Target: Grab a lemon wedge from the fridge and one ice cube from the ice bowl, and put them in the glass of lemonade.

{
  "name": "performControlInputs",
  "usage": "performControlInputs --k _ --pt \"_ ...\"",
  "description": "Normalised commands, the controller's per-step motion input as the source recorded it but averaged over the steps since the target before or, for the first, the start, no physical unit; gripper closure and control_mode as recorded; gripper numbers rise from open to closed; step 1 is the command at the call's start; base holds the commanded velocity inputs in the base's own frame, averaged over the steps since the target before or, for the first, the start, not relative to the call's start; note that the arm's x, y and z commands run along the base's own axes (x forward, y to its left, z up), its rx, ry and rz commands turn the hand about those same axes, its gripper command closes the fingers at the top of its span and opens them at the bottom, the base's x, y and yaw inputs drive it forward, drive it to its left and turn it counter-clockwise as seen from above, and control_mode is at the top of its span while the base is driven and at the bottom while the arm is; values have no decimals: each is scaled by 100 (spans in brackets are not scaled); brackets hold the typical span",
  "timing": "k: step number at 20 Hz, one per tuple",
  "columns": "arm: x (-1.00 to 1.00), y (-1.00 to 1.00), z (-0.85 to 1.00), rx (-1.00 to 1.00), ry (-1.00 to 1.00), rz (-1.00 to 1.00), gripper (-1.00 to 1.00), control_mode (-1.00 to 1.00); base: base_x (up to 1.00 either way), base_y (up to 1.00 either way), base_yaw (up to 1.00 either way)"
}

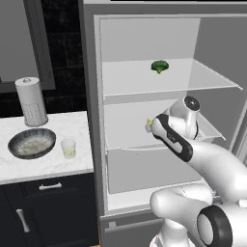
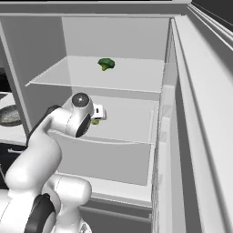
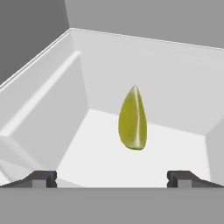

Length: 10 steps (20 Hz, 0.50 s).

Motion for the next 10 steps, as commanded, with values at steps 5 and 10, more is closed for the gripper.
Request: performControlInputs --k 5,10 --pt "18 0 -3 0 0 0 -100 -100 0 0 0" --pt "41 0 -36 0 0 0 -100 -100 0 0 0"
